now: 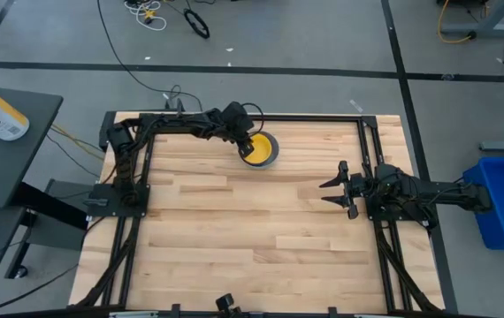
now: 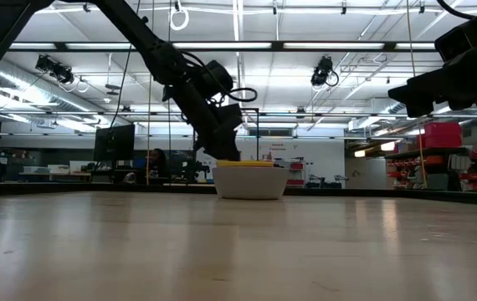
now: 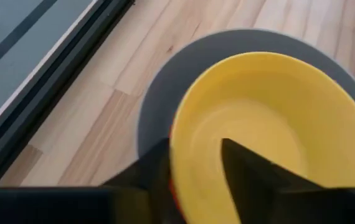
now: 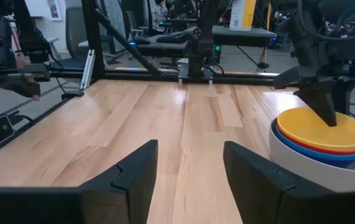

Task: Nest bowls inside each other
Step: Stack the yellow bowl on the red bowl, then return to Home Position

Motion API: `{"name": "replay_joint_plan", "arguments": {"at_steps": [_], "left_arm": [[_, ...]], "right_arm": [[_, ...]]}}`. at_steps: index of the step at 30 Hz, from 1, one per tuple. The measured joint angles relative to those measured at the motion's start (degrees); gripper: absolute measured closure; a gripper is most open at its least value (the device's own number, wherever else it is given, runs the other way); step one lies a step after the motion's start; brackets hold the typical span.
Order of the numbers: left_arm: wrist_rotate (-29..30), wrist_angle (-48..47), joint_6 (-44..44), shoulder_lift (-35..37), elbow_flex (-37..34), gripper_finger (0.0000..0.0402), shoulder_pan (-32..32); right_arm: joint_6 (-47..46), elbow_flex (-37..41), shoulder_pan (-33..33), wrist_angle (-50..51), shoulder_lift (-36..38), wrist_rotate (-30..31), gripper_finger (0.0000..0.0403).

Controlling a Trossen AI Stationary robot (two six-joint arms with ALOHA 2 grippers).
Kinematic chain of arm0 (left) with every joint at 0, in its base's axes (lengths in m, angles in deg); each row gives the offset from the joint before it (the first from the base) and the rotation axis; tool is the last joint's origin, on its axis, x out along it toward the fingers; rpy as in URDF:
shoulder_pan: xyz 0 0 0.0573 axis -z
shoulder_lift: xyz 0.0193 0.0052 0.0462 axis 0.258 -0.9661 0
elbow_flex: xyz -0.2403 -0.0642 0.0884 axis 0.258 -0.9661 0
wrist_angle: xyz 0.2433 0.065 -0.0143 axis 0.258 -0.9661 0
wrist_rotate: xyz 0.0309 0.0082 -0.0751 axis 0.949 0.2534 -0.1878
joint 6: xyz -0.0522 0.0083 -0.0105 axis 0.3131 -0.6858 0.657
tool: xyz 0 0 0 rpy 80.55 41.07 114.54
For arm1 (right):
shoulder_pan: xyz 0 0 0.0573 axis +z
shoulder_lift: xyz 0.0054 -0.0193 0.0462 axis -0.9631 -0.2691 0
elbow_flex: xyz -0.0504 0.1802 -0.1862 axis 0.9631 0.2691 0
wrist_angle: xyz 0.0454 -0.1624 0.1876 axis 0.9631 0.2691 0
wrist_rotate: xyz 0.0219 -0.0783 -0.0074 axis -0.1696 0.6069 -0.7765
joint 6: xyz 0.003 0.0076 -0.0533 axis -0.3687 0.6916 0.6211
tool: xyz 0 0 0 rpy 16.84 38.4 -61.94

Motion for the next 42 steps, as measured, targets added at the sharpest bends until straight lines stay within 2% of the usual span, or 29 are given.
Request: {"name": "replay_joint_plan", "arguments": {"at_steps": [6,10,14,17,20,25,30,34,39,42], "left_arm": [[0.36,-0.21,-1.05,1.14,1.06,0.0141,-0.03],[0.49,-0.11,-1.31,2.91,2.61,0.0096,-0.23],[0.68,0.2,-2.64,4.71,3.46,0.0089,-0.05],[1.22,0.38,-3.33,6.79,3.44,0.0097,1.17],[4.61,2.39,-4.82,10.99,1.4,0.0115,3.96],[7.68,5.76,-7.22,24.77,-7.17,0.0153,10.78],[4.83,5.42,-2.36,44.13,-20.31,0.0177,19.34],[6.24,5.79,2.75,60.53,-32.64,0.0179,27.7],[16.36,9.27,10.29,77.8,-47.59,0.018,36.37],[19.94,12.57,11.56,85.42,-55.35,0.018,39.94]], "right_arm": [[0.0,0.0,0.0,0.0,0.0,0.0,0.0206],[0.0,0.0,0.0,0.0,0.01,0.0,0.021],[-0.01,0.0,0.0,0.0,0.0,0.02,0.0213],[-0.01,0.0,0.0,0.0,-0.01,0.0,0.0212],[-0.92,0.0,0.0,0.0,0.01,0.0,0.0209],[-3.19,0.0,0.0,0.04,-0.41,-0.07,0.0206],[-3.48,0.0,0.0,0.02,-1.66,-0.02,0.021],[-3.48,0.0,0.0,0.02,-2.19,-0.02,0.0213],[-3.52,0.0,0.0,0.02,-2.26,-0.04,0.0213],[-4.57,0.0,0.0,0.02,-2.26,-0.03,0.021]]}}
